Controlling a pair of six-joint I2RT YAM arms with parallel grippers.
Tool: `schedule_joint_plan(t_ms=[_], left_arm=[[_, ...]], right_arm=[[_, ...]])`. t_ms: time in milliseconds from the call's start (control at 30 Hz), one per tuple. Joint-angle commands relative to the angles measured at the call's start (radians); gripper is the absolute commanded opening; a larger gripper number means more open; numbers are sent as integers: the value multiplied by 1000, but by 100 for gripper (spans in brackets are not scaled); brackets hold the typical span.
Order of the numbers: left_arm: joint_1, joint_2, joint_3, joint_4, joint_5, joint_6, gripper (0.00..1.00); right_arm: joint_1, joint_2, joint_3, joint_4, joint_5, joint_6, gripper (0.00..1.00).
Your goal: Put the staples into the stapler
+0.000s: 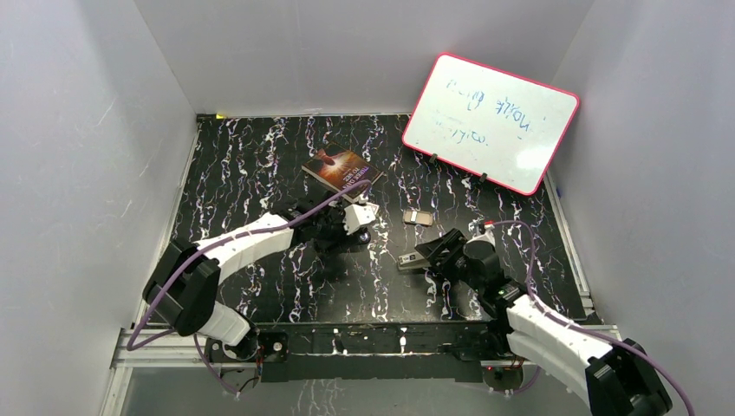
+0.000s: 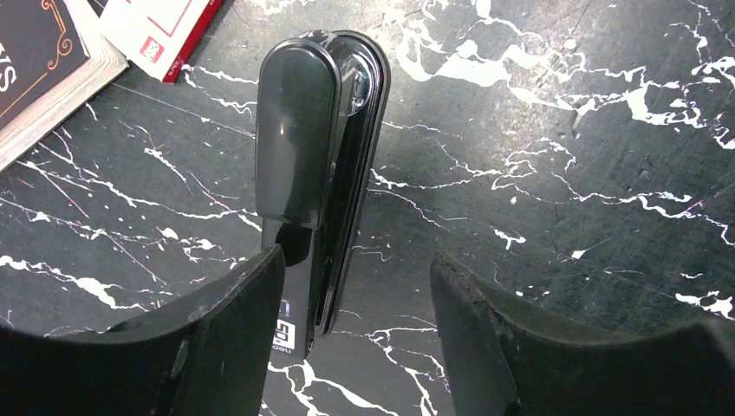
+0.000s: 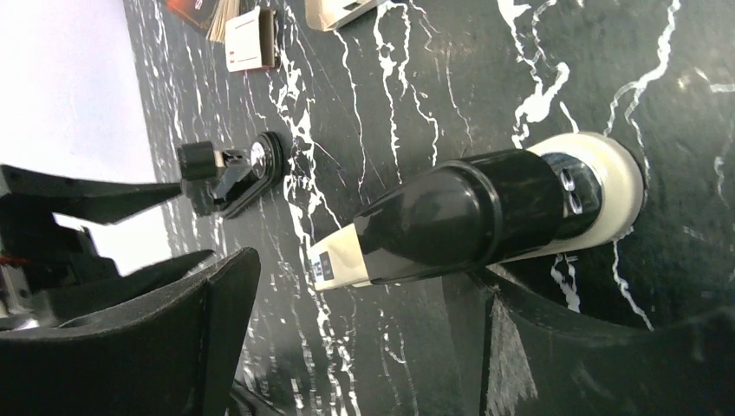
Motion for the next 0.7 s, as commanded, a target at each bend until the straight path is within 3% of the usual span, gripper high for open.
schedule_joint_plan(t_ms=[0,67,200,467,667], left_arm=[[5,-20,3,-19,29,56,61],[6,-35,-4,-8,8,54,61],[6,-59,-12,-16,-18,70,61],[5,-32,-45,-51,-21,165,61],[34,-1,-39,-7,-87,202,60]], right_arm=[[-18,56,-23,247,-63,-154,84],[-38,134,35,270,-70,-231,86],[-83,216,210,55,-110,-275,91],[-82,-20,197,-177,-67,-271,90],[-82,-54,178,-103,-161,-324,90]])
